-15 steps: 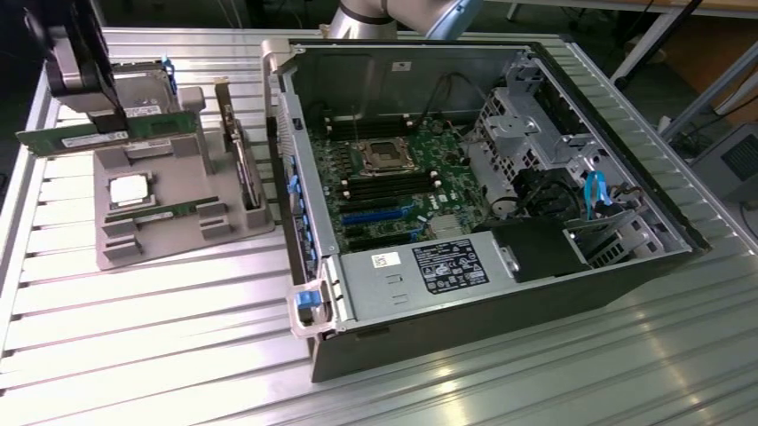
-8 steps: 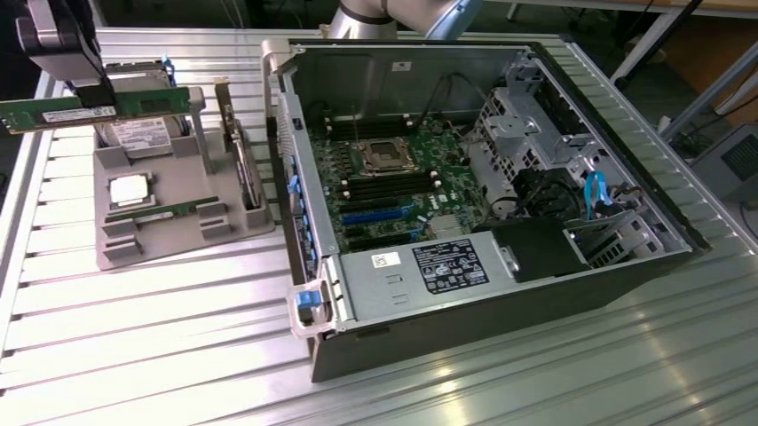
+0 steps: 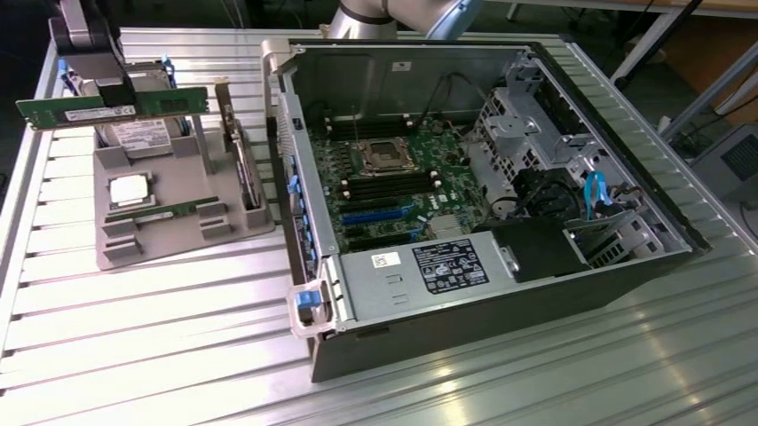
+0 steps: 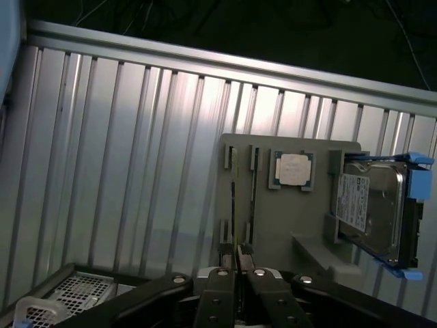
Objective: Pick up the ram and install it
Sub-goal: 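Pick up the ram and move it above insertion slot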
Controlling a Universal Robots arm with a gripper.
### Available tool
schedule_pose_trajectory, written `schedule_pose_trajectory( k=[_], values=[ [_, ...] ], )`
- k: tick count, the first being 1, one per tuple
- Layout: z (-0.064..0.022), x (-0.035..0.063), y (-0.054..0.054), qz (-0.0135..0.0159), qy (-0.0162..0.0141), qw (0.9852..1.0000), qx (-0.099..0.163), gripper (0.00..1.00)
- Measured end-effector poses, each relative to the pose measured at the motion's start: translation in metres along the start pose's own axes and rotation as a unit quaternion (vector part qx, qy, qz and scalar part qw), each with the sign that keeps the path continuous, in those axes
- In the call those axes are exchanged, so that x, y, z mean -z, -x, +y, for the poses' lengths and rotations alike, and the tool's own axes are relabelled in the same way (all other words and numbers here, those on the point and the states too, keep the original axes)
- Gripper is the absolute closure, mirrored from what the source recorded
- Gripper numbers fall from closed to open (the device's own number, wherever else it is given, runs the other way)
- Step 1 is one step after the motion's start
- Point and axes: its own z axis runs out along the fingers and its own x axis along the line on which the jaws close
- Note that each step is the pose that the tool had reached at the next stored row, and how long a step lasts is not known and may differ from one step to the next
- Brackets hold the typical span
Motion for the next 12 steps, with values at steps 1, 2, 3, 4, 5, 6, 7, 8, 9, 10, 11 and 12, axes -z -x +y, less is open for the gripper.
schedule_pose_trajectory(
  k=[1,2,3,4,5,6,7,8,9,10,11,12],
  values=[
    [-0.0031,0.0001,-0.001,0.0001,0.0000,1.0000,0.000,0.87],
    [-0.0063,0.0001,-0.001,0.0001,-0.0001,1.0000,0.000,0.87],
    [-0.0096,0.0002,-0.002,0.0001,0.0000,1.0000,0.000,0.87],
    [-0.0112,0.0002,-0.002,0.0001,0.0000,1.0000,0.000,0.87],
    [-0.0128,0.0003,-0.002,0.0001,0.0000,1.0000,0.000,0.87],
    [-0.0148,0.0004,-0.003,0.0001,0.0000,1.0000,0.000,0.87],
    [-0.0174,0.0005,-0.003,0.0001,0.0000,1.0000,0.000,0.87],
    [-0.0190,0.0005,-0.003,0.0001,0.0000,1.0000,0.000,0.87],
    [-0.0203,0.0005,-0.004,0.0001,0.0000,1.0000,0.000,0.87],
    [-0.0218,0.0006,-0.004,0.0001,0.0000,1.0000,0.000,0.87],
    [-0.0232,0.0006,-0.004,0.0001,0.0000,1.0000,0.000,0.87],
    [-0.0254,0.0006,-0.005,0.0001,0.0000,1.0000,0.000,0.87]
  ],
)
